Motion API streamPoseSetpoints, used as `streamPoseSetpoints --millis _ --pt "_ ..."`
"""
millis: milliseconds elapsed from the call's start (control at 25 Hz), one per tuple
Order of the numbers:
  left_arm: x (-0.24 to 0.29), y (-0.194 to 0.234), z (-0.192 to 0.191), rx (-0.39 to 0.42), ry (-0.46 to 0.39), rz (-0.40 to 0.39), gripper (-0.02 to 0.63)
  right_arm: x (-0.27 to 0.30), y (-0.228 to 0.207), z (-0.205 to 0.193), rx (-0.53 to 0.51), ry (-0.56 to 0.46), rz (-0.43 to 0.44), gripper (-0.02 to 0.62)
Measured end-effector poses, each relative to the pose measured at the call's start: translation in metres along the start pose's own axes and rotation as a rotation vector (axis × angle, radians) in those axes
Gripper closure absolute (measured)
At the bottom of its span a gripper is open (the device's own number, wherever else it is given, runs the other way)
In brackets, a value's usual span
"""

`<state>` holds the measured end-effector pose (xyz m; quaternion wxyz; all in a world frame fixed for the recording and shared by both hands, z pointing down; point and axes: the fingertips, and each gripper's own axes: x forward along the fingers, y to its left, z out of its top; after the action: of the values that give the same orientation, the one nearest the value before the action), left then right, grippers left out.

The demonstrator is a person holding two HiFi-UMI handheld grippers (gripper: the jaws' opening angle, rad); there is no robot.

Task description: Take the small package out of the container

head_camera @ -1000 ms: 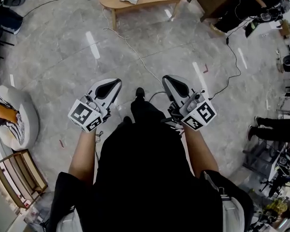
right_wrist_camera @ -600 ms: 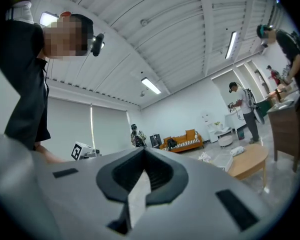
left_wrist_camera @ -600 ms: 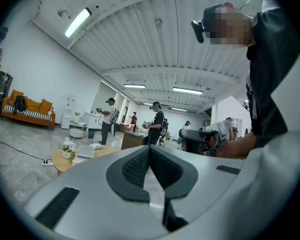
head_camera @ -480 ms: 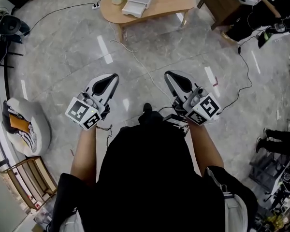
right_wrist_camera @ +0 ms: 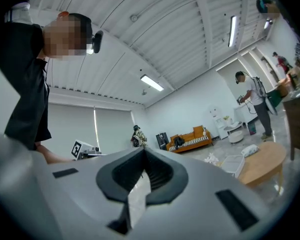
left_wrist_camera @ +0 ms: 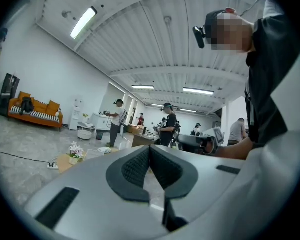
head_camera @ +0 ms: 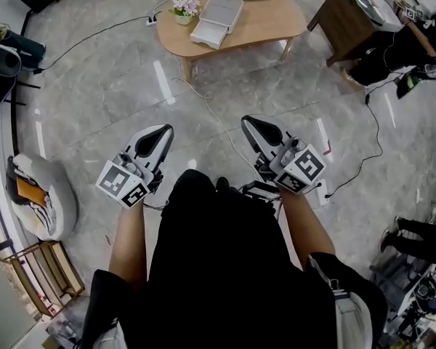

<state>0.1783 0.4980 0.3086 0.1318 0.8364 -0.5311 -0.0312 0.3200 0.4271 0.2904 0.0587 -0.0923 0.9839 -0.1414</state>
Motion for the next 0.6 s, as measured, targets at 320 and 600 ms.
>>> streamPoseSetpoints --millis 320,600 --pt "0.041 0.096 -0.005 -0.085 0.003 -0.008 0.589 0.074 -0.062 -0.018 0.019 0.076 -0.026 0.584" --pt "0.089 0.186 0.041 -0.093 -0.031 -0.083 0.589 0.155 -0.118 0.010 -0.014 0.098 -0.086 0.584"
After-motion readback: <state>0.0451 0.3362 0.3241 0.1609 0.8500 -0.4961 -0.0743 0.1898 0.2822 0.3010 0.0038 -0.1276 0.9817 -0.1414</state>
